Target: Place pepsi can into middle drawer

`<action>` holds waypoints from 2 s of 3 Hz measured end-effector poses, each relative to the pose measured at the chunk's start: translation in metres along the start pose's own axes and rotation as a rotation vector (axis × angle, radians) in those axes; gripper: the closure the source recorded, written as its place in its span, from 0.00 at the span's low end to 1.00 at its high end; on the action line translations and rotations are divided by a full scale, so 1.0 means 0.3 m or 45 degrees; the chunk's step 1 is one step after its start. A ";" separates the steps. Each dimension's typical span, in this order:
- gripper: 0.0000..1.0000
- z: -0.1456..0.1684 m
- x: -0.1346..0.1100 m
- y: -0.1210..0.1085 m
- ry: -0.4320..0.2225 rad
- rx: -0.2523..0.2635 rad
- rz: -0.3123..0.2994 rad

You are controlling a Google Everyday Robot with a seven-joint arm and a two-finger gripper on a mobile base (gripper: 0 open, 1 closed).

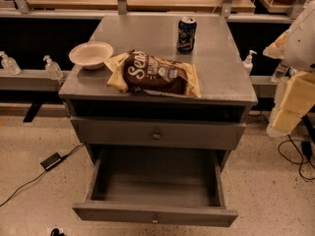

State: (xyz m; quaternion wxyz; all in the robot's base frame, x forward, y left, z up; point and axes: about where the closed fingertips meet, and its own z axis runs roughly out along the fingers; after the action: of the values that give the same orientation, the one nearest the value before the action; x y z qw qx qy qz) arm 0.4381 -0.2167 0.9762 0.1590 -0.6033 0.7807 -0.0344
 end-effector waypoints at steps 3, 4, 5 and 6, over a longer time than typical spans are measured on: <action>0.00 0.062 -0.183 -0.422 -0.362 0.232 0.051; 0.00 0.047 -0.212 -0.529 -0.435 0.340 0.073; 0.00 0.053 -0.221 -0.518 -0.438 0.325 0.070; 0.00 0.075 -0.253 -0.523 -0.477 0.295 0.071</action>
Offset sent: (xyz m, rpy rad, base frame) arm 0.1785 0.0189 0.0416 0.2916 -0.3218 0.0136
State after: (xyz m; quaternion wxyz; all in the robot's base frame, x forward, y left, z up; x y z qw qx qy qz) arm 0.6076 -0.1835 1.0091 0.3703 -0.5549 0.7449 -0.0067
